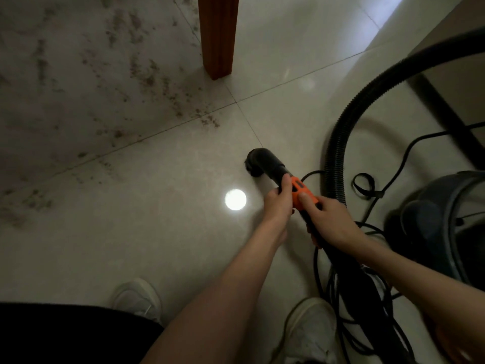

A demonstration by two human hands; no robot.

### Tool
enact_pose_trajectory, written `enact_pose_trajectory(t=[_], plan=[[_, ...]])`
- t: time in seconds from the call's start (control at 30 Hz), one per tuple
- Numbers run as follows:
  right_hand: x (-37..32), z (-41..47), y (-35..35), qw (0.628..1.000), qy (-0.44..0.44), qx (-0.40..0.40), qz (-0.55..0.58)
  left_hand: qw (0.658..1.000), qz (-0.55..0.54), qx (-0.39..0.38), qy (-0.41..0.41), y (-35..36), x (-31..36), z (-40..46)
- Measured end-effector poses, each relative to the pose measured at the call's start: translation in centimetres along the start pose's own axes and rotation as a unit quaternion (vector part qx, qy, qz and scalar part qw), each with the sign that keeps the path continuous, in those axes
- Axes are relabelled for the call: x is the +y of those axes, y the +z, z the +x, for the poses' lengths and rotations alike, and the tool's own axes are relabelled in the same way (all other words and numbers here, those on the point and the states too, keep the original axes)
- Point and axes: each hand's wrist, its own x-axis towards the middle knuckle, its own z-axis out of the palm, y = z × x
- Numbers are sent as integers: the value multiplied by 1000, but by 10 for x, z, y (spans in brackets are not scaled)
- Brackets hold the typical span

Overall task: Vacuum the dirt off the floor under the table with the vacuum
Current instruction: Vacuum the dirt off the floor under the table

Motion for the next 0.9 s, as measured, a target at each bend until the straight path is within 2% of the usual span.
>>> enact_pose_trajectory(t=[0.07,0.2,0.43,0.53,0.7,0.9], plan=[[-1,-2,0,1000,3,-6,1,1000,-2,9,3,1,-2,-2],[2,-4,-7,996,11,-87,-10,997,-17,55,42,-2,-21,-16],[13,-10,-33,988,32,-145,-38,999,-31,29,16,9,-39,-35],[18,-15,-31,992,30,-116,-36,999,-35,17,7,11,-41,-36],[12,-4,-22,996,-8,19,-87,1000,6,-10,-4,19,-14,-13],[-2,30,-20,997,26,71,13,997,55,-57,7,27,27,19]])
